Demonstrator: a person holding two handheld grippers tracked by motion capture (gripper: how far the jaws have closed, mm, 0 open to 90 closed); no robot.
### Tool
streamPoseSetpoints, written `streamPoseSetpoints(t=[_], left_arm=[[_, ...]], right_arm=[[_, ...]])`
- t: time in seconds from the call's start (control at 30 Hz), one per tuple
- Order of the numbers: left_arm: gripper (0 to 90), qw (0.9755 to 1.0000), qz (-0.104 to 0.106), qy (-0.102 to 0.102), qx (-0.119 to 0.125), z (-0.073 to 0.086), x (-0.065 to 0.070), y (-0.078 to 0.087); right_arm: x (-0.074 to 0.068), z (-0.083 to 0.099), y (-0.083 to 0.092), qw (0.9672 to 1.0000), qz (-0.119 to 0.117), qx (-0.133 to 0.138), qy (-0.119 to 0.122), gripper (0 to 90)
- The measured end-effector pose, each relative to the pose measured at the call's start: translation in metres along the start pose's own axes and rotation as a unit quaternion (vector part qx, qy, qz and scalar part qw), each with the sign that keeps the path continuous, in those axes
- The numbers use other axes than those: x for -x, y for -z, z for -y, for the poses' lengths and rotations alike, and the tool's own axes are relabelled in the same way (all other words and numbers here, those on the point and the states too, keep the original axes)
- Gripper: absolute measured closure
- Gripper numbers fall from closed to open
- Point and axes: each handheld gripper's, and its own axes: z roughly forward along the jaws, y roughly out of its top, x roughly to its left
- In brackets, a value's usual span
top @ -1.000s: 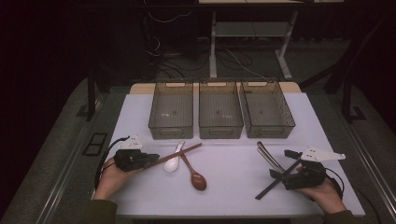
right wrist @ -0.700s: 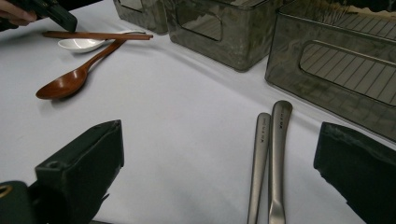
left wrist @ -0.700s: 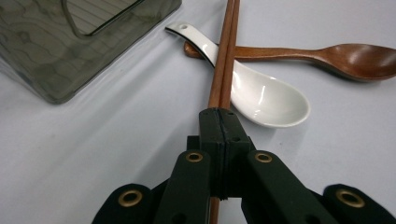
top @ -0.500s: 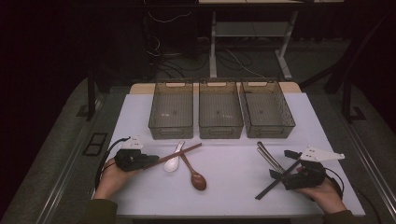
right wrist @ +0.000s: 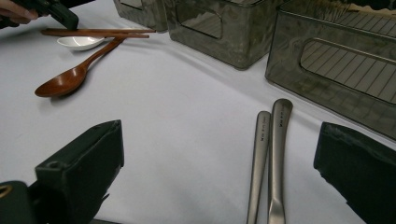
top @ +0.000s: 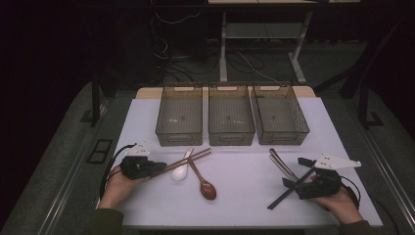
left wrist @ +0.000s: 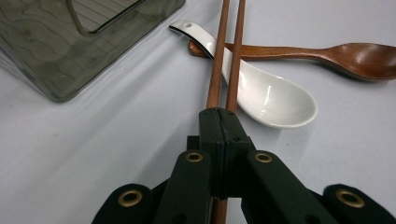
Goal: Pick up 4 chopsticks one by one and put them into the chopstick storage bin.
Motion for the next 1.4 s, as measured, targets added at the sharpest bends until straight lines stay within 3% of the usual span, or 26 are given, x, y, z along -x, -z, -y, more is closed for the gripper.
streamPoseSetpoints(t=[0.23,0.63,1.0,1.4], left_arm=[[88.9,1.0,-0.003,0.0,0.001,0.0,-0.001,-0.001],[84.7,0.9998,0.017,-0.005,0.007,-0.003,0.005,-0.002],[82.5,0.9999,0.014,-0.007,0.006,-0.003,0.006,-0.006],[80.0,0.9995,0.015,-0.02,-0.017,-0.003,0.008,-0.012]], right_arm=[[0.0,0.0,0.0,1.0,0.0,-0.001,0.0,1.2],[0.0,0.0,0.0,1.0,-0.001,-0.001,0.001,1.2],[0.0,0.0,-0.001,1.0,-0.003,-0.002,0.001,1.2],[0.0,0.0,-0.001,1.0,-0.004,-0.003,0.002,1.2]])
